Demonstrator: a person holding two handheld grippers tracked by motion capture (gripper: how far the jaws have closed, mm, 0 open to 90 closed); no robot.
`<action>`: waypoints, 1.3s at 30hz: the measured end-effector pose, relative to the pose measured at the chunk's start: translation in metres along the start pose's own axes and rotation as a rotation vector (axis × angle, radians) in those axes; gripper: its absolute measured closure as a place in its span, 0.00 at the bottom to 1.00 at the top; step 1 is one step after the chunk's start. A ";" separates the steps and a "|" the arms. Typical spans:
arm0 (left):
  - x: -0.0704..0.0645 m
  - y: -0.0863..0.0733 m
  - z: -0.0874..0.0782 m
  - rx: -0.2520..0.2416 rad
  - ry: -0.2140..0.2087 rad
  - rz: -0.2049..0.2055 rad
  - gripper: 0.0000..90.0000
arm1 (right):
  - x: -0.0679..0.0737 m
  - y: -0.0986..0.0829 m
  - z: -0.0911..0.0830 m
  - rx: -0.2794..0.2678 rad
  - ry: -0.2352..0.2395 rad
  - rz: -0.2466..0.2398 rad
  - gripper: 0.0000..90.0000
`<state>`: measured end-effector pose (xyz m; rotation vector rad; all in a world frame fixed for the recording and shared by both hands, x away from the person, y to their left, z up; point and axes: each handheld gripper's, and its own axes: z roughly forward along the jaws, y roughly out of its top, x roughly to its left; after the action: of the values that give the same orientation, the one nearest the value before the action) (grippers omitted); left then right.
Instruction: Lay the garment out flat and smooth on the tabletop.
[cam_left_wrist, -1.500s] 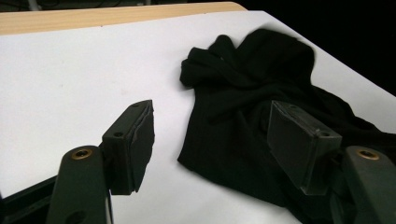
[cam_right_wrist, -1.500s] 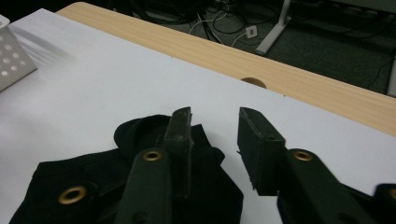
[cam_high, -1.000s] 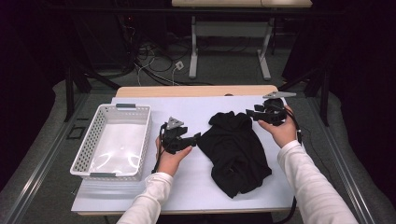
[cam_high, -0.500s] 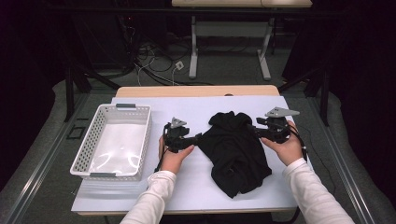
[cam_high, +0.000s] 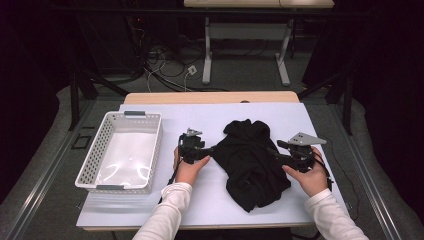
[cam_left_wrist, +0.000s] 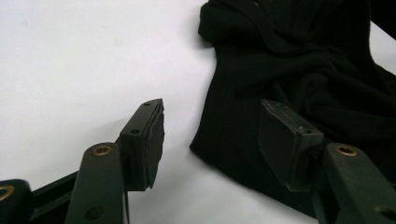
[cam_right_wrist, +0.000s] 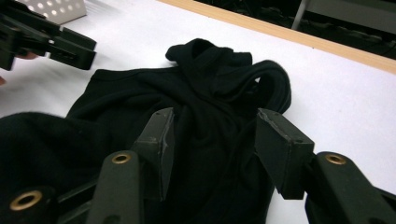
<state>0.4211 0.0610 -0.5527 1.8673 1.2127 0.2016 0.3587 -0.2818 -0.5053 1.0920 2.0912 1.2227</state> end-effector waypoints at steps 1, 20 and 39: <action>0.000 -0.001 0.002 0.004 -0.001 -0.007 0.47 | 0.000 -0.002 0.000 -0.003 0.002 -0.002 0.53; -0.004 -0.007 0.015 0.053 -0.019 0.000 0.62 | 0.006 -0.048 -0.013 0.088 0.031 0.033 0.53; -0.002 -0.003 0.008 0.067 0.010 0.026 0.97 | -0.007 -0.061 -0.007 0.190 0.024 0.072 0.95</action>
<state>0.4222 0.0550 -0.5587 1.9428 1.2150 0.1867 0.3331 -0.3080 -0.5556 1.2513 2.2408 1.0913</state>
